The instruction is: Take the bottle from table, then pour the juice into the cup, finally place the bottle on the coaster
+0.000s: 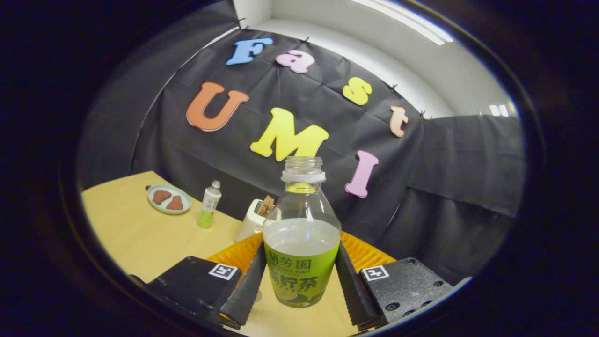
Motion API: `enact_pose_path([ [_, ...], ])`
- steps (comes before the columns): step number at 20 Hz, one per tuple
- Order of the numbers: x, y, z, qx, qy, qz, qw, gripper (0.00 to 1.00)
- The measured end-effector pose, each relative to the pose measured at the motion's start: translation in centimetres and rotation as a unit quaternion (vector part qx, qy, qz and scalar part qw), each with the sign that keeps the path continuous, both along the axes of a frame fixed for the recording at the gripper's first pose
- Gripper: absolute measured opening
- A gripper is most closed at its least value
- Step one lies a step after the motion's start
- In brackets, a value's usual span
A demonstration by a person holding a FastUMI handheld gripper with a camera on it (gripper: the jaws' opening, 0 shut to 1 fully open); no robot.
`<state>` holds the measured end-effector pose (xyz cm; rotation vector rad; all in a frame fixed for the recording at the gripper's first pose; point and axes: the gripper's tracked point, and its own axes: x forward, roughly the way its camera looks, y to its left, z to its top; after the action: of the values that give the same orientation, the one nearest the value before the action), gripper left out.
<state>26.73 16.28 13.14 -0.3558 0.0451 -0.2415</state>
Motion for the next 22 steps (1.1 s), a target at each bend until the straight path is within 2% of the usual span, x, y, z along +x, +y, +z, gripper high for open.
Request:
enact_pose_path([
  [4, 0.2, -0.1, 1.8, 0.094, -0.032, 0.029, 0.995, 0.81],
  [6, 1.0, -0.7, 1.8, 0.115, -0.041, 0.032, 0.992, 0.81],
  [12, 4.5, -0.7, -3.6, 0.191, -0.017, 0.073, 0.979, 0.81],
  [18, 9.5, -1.0, -12.8, 0.176, 0.042, 0.076, 0.981, 0.82],
  [22, 11.5, -1.3, -17.5, 0.148, 0.057, 0.08, 0.984, 0.82],
])
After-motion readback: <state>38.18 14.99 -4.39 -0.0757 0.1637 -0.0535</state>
